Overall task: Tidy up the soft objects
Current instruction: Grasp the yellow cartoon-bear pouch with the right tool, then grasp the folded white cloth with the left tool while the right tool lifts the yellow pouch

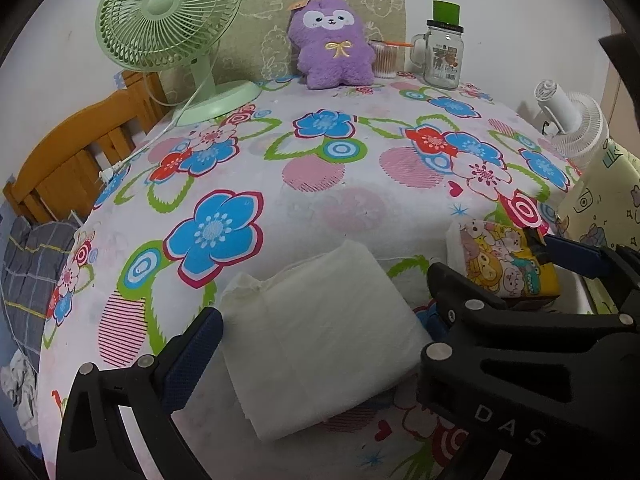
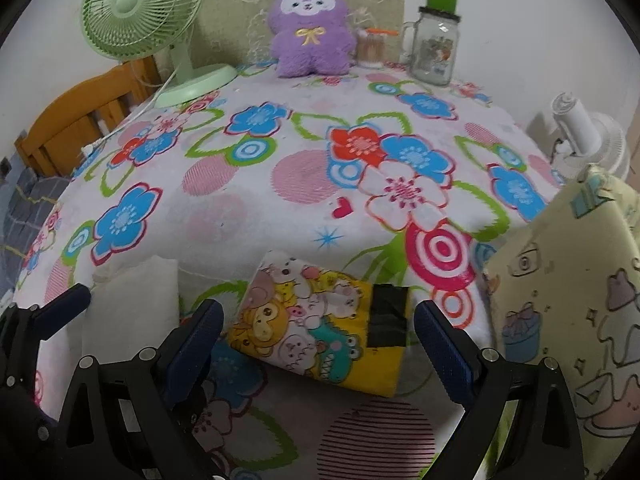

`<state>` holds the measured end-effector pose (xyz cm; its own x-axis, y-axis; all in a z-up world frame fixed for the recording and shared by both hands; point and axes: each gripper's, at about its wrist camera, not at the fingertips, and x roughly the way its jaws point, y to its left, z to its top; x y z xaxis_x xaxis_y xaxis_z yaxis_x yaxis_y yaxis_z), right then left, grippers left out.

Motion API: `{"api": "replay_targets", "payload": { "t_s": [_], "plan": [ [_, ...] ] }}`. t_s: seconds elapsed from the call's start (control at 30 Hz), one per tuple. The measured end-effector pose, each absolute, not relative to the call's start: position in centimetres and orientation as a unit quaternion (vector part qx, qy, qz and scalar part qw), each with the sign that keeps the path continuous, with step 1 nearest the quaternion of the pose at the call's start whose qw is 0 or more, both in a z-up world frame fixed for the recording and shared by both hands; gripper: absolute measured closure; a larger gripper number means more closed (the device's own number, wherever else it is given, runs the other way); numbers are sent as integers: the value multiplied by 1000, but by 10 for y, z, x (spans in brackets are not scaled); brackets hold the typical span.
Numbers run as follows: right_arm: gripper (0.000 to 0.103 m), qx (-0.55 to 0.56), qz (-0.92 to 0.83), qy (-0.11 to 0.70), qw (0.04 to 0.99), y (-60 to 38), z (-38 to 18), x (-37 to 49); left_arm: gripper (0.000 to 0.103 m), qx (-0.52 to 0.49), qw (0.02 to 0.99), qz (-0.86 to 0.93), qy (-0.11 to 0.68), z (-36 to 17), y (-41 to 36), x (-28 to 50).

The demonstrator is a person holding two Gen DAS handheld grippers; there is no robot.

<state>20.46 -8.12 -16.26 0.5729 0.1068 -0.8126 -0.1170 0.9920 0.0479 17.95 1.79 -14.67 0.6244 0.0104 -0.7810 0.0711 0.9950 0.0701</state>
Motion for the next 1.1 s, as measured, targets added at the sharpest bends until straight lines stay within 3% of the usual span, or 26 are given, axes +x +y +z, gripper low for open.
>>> {"api": "replay_targets", "payload": {
  "t_s": [0.07, 0.7, 0.9, 1.1],
  "plan": [
    [20, -3, 71, 463, 883, -81, -164, 206, 1, 42, 900, -20, 434, -147, 20, 178],
    [22, 1, 80, 447, 891, -82, -155, 200, 1, 20, 897, -8, 441, -149, 24, 187],
    [22, -2, 82, 449, 890, -79, -157, 201, 12, 18, 897, -13, 442, -151, 22, 188],
    [22, -8, 83, 448, 890, -77, -155, 196, 32, 25, 901, -18, 433, -148, 18, 179]
  ]
}}
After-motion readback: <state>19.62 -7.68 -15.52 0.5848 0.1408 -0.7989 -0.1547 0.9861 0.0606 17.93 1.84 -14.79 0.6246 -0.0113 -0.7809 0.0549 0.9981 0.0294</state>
